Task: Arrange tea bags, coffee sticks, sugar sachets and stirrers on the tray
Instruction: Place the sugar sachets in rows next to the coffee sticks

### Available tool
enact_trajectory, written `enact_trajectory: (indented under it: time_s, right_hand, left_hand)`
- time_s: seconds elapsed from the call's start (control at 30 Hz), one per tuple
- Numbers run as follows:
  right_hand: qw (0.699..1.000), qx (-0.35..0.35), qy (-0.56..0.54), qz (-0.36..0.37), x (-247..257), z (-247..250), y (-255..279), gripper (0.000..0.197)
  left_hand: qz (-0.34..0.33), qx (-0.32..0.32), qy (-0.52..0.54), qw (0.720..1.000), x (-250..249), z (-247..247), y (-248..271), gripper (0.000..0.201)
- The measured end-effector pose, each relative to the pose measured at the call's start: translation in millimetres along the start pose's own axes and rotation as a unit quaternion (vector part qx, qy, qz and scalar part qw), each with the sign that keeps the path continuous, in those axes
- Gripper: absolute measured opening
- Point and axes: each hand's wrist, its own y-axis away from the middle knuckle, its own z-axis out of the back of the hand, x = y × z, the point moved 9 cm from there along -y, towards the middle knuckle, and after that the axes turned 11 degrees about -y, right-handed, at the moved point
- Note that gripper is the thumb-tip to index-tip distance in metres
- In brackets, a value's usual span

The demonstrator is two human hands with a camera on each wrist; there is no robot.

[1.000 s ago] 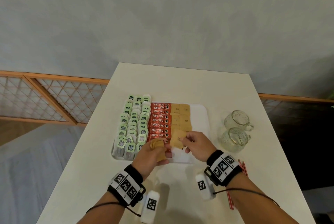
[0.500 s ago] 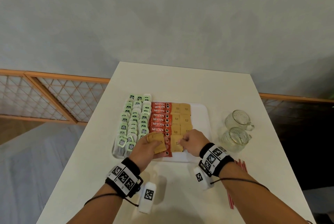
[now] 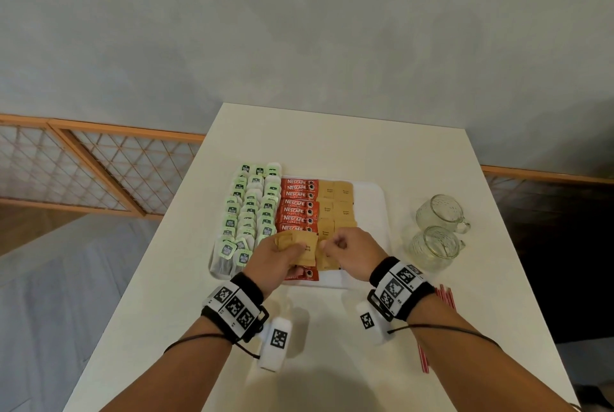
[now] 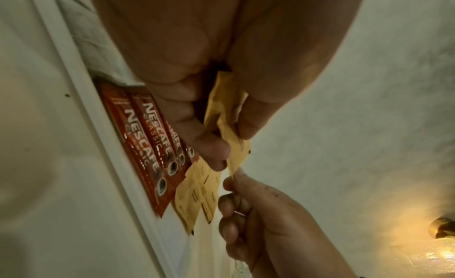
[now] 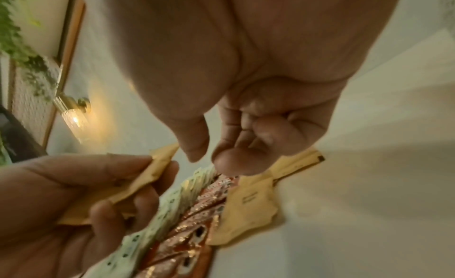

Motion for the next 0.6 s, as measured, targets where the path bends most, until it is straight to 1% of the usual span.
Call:
enact_trajectory:
  time_s: [0.07, 0.13, 0.2, 0.27, 0.33, 0.47, 0.6]
  right_hand:
    - [0.998, 0.015, -0.06, 0.015, 6, -2, 3, 0.031]
    - [0.991, 0.044, -0.127, 0.027, 10, -7, 7, 0.033]
    - [0.986, 0.062, -0.147, 0.039, 10, -11, 9, 0.03]
    - [0.988, 0.063, -0.138, 0.044, 7, -13, 10, 0.021]
    - [0.991, 0.05, -0.117, 0.042, 3, -10, 10, 0.016]
    - [0.995, 0.016, -0.096, 0.025, -7, 7, 6, 0.02]
    - [0.996, -0.042, -0.081, -0.007, -25, 36, 3, 0.019]
  left_hand:
    - [-0.003, 0.002, -0.005, 1.0, 0, -1, -1, 0.013]
    - [-0.008, 0.003, -0.011, 1.0, 0, -2, -2, 0.013]
    - [-0.016, 0.014, -0.019, 1.0, -2, -5, -2, 0.014]
    - [-0.02, 0.025, -0.025, 0.999, -3, -9, -2, 0.013]
    - [-0.016, 0.023, -0.028, 0.999, -2, -11, -3, 0.015]
    - [0.012, 0.015, 0.005, 1.0, 2, -12, -6, 0.018]
    - [0.031, 0.015, 0.024, 0.999, 4, -8, -8, 0.027]
